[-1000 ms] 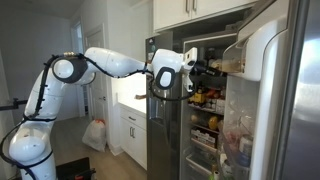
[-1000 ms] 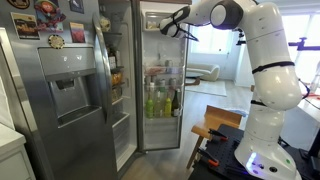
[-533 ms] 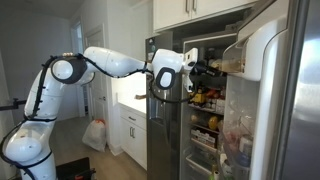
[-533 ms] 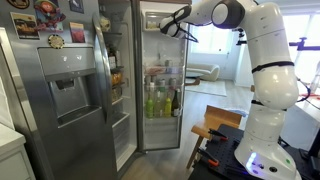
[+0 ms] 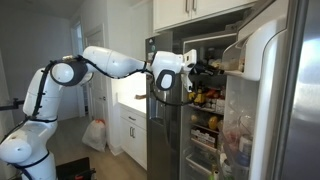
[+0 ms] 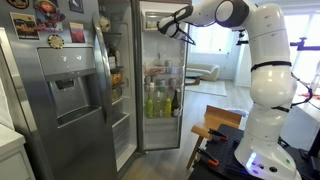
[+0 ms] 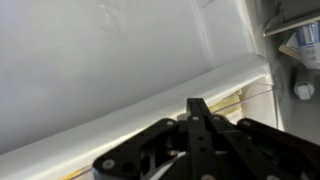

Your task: Open the lid of the top compartment of the fridge's side holder.

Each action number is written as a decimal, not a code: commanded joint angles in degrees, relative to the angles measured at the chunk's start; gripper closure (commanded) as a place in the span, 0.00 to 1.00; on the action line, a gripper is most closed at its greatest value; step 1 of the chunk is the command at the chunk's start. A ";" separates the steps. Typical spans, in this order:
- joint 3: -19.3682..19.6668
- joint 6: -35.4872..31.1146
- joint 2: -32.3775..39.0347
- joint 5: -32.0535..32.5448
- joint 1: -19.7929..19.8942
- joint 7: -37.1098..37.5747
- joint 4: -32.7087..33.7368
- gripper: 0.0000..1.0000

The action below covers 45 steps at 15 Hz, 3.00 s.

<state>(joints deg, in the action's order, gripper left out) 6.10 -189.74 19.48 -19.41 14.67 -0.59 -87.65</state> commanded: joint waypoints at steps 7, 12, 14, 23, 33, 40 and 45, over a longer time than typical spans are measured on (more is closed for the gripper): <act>-22.38 -8.20 2.87 13.40 17.52 1.92 8.69 1.00; -20.94 -7.87 5.53 12.21 18.81 1.60 14.60 1.00; -20.44 -7.27 6.93 11.86 18.97 1.44 17.26 1.00; -19.23 -4.54 10.47 11.08 18.32 1.35 23.26 1.00; -15.54 11.98 4.52 12.69 18.09 1.11 18.48 1.00; -18.49 25.97 -3.01 11.78 20.10 -1.54 13.56 1.00; -17.33 36.23 -12.80 12.45 20.41 -2.19 3.97 1.00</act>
<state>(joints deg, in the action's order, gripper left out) -11.41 -158.80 15.31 -7.12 34.04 -1.50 -74.02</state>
